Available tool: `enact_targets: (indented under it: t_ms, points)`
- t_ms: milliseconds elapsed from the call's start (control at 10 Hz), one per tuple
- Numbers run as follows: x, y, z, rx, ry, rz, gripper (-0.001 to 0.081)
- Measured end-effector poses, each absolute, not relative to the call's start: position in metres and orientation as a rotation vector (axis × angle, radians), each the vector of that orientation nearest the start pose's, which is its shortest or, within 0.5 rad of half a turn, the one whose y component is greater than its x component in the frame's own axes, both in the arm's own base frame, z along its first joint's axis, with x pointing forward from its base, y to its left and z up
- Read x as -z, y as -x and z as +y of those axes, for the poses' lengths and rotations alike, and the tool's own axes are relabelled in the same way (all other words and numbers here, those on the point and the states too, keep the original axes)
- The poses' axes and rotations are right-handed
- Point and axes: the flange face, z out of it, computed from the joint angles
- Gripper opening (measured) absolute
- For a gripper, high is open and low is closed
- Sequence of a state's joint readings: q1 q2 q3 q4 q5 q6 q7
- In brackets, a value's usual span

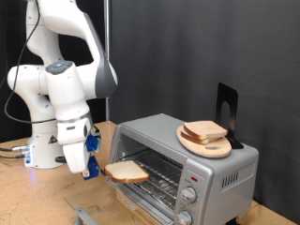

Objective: Make a piece of toast with the oven

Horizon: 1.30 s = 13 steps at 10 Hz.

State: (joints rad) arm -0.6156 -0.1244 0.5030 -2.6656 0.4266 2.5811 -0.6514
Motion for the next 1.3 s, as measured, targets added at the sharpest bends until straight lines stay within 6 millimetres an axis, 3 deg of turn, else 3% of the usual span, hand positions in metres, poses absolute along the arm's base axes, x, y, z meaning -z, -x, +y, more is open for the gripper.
enact_targets:
  t_ms: [600, 1300]
  points:
    - [-0.277, -0.418, -0.047, 0.154, 2.992, -0.282, 0.0491]
    - [-0.29, -0.434, -0.008, 0.243, 2.977, -0.288, 0.0491]
